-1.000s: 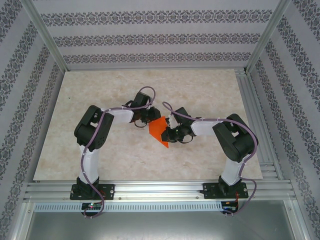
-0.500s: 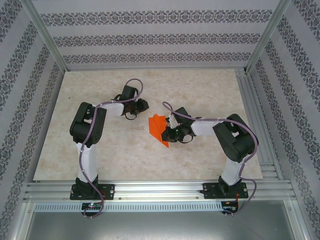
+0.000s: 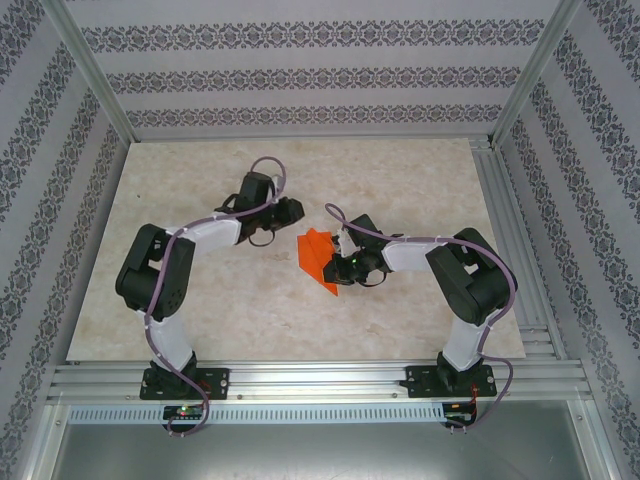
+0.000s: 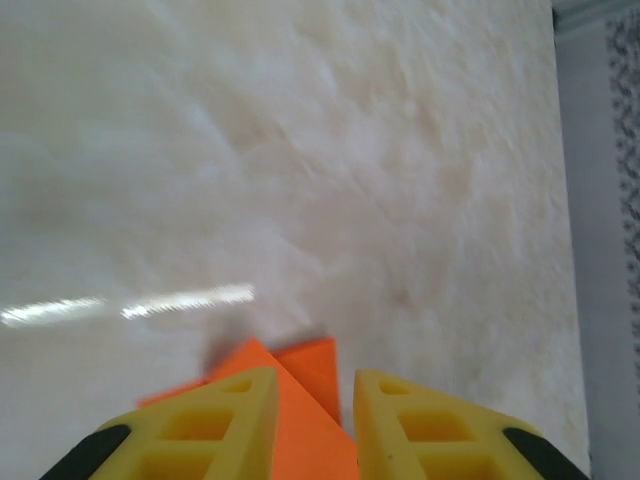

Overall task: Fold a paper plane with a square sheet of paper (fold left side to right side)
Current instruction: Fourth fold the wing at the center of the table.

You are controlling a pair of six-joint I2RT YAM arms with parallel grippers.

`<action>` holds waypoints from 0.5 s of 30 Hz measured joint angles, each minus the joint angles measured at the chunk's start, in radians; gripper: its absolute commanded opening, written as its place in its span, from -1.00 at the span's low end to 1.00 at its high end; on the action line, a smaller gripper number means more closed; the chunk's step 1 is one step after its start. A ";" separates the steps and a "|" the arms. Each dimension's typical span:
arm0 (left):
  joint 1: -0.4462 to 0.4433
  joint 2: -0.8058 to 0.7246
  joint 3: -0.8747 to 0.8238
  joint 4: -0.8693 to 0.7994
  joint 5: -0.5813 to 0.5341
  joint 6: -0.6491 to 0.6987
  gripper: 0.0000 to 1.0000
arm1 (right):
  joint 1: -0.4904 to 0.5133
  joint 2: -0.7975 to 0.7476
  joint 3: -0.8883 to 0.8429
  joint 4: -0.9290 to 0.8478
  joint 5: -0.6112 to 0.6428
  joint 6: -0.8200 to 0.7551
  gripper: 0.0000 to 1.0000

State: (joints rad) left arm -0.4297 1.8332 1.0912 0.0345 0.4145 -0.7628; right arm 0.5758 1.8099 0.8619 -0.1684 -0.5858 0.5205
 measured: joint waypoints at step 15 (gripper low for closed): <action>-0.106 0.182 0.036 0.029 0.025 -0.031 -0.45 | 0.000 -0.006 0.007 -0.028 0.001 -0.003 -0.79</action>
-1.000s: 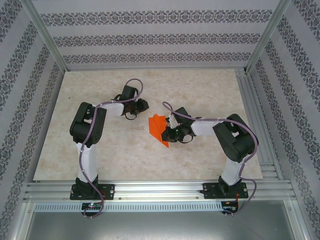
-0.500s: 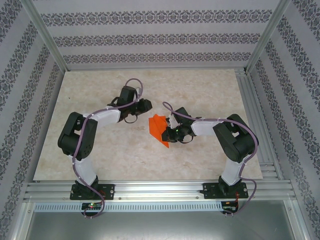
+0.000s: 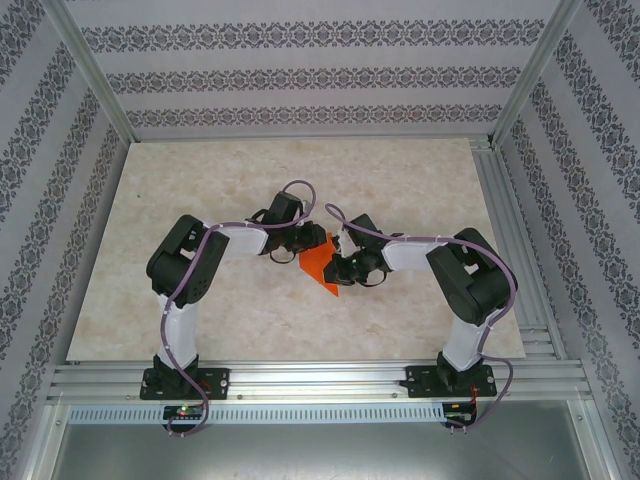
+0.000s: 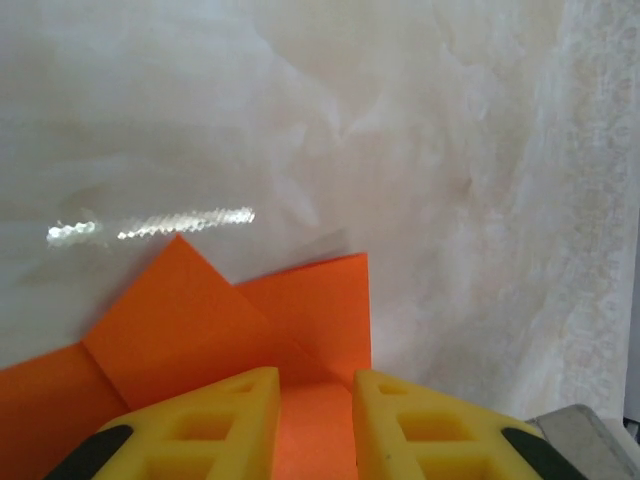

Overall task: Fold a paper plane with a square sheet of paper (fold left side to right side)
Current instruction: Fourth fold the wing at the center of the table.

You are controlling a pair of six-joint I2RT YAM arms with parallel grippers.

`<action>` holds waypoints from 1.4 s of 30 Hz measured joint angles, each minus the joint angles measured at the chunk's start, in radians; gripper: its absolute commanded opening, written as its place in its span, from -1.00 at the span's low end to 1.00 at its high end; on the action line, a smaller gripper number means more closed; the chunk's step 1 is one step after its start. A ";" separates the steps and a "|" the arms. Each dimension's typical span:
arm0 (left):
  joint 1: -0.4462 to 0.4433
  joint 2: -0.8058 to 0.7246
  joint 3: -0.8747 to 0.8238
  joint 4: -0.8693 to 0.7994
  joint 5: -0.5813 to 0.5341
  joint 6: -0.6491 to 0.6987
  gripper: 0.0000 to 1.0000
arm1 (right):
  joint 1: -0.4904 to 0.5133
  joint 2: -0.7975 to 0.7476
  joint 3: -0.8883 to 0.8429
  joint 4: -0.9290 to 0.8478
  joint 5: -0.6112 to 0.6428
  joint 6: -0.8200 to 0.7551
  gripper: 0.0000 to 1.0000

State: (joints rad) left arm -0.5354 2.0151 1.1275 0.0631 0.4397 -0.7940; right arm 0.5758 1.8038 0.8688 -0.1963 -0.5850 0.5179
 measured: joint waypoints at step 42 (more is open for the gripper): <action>-0.003 0.009 -0.003 0.020 -0.006 -0.001 -0.49 | 0.030 -0.044 -0.019 0.023 0.156 0.244 -0.77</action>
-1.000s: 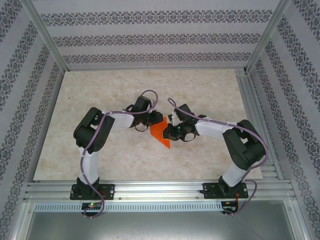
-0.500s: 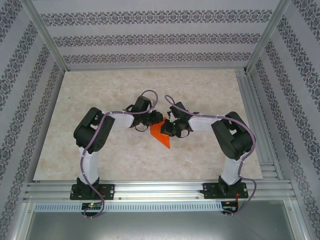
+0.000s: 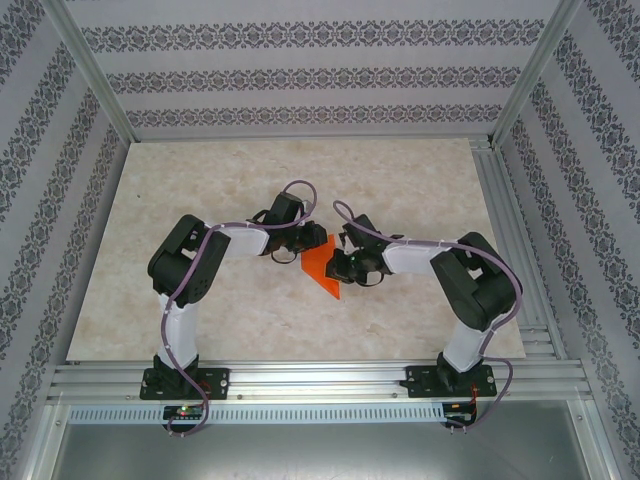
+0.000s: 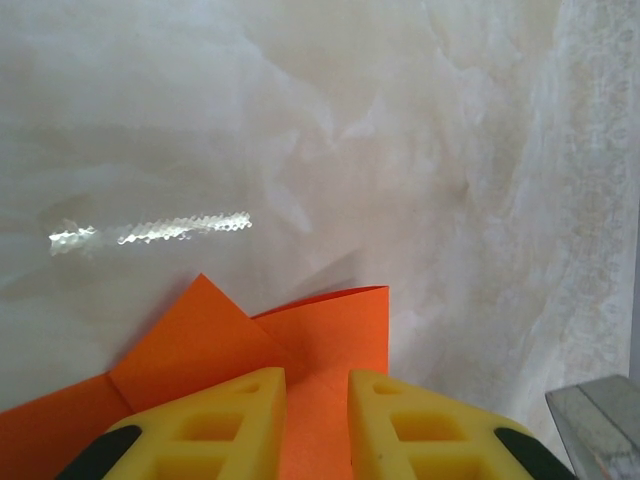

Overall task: Fold a paper plane with a square sheet of paper (fold left side to right side)
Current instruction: Fourth fold the wing at the center of the table.

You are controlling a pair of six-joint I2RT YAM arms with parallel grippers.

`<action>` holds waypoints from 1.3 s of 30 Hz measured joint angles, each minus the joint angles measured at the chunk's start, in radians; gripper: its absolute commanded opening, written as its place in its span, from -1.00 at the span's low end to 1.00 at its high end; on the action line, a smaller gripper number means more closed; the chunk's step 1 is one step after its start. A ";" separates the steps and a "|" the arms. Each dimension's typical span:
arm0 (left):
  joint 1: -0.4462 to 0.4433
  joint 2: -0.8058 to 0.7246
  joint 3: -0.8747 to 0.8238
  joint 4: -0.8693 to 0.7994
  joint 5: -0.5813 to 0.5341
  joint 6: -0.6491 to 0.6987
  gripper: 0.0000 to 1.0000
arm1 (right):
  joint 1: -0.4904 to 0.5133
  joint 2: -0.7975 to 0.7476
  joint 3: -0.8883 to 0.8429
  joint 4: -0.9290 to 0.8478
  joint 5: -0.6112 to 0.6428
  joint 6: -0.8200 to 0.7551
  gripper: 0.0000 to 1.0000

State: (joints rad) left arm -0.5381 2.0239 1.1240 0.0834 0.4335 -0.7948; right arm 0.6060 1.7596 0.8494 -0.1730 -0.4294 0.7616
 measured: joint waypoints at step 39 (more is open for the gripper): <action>0.054 -0.481 -0.189 -0.103 -0.024 0.013 0.12 | -0.164 -0.105 -0.072 0.079 -0.122 -0.161 -0.16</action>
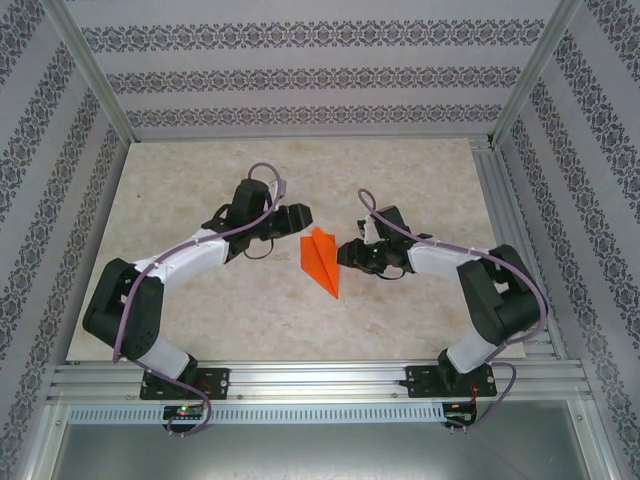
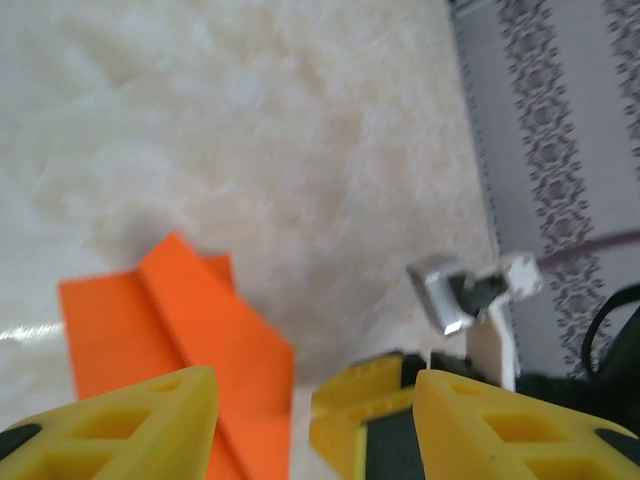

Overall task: Fold a paper plane with a square sheet of paper (fold left side to right side)
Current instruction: Fourth fold the wing at the center of the table, then turn over the paper at the center of the table.

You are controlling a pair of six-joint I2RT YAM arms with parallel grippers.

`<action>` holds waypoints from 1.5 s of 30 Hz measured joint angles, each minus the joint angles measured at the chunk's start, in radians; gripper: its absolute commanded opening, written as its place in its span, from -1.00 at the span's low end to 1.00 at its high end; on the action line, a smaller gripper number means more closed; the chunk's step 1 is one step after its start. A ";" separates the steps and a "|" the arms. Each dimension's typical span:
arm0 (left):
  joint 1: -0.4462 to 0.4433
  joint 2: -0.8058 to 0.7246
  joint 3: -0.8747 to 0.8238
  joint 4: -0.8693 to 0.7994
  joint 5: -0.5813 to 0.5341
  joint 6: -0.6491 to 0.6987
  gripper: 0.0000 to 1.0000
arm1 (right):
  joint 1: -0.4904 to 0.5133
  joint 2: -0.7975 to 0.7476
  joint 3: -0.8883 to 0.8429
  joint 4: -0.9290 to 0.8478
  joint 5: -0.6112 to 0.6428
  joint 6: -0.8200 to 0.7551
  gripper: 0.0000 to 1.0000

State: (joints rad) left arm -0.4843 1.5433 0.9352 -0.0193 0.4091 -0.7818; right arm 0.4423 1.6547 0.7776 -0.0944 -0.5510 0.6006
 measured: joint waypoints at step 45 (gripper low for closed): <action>-0.015 -0.258 -0.093 0.317 0.103 -0.290 0.05 | -0.006 -0.355 0.085 0.172 -0.230 0.171 -0.92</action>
State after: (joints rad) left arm -0.4995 1.2854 0.8425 0.2977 0.5121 -1.0714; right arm 0.4362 1.2995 0.8623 0.0772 -0.7807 0.7719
